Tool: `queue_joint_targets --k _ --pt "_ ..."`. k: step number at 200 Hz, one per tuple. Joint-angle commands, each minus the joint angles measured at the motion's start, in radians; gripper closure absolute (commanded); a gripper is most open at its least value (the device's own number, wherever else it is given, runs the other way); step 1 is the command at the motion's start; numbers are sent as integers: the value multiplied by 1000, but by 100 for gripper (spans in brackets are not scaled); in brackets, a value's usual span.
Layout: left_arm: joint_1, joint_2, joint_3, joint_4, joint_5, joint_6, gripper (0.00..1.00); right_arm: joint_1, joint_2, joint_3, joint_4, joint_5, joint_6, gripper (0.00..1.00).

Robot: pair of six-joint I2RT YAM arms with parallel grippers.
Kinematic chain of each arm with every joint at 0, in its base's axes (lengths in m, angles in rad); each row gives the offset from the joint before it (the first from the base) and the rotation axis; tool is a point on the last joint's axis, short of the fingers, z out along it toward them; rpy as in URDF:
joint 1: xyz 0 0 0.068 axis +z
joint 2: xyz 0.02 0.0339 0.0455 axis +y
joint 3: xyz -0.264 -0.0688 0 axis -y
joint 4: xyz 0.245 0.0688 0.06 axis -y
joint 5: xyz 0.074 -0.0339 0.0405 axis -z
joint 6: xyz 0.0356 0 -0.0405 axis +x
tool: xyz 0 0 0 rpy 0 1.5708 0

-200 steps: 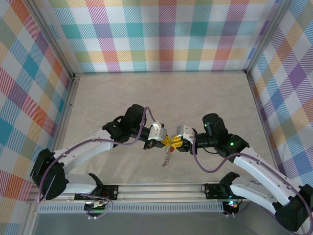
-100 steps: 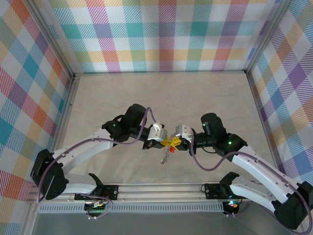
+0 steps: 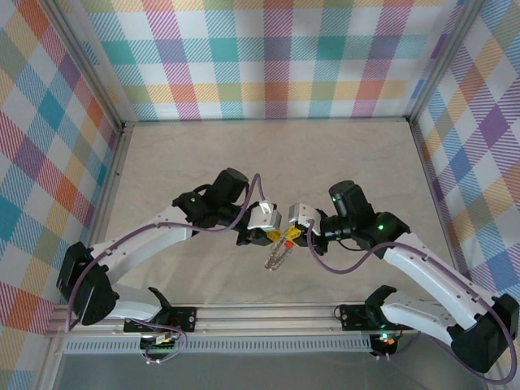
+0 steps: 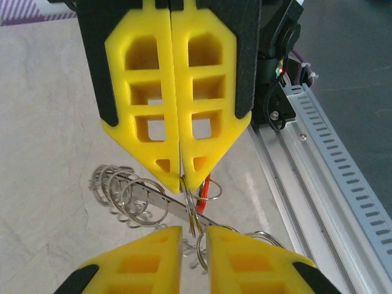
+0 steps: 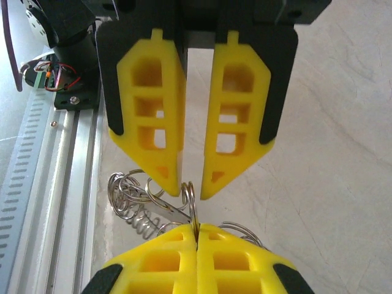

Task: Put the keys on the keyring

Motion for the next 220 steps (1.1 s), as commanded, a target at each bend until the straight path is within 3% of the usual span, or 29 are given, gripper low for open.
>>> queue_joint_targets --k 1,73,96,166,179,194,220 --pt "-16 10 18 23 37 -20 79 13 3 30 7 15 -11 100" --pt "-16 -1 -18 111 19 -93 77 35 30 55 11 53 -18 100" --pt "-17 9 -10 97 -2 -90 87 38 23 41 56 43 8 100" --pt "-17 37 20 7 -29 -27 84 38 17 35 70 58 15 100" --pt "-17 45 28 0 -37 -25 87 38 17 31 77 62 17 100" --pt "-17 48 36 -7 -50 -34 100 38 21 34 81 52 16 100" --pt "-17 42 36 9 -35 -35 100 39 37 40 66 38 6 100"
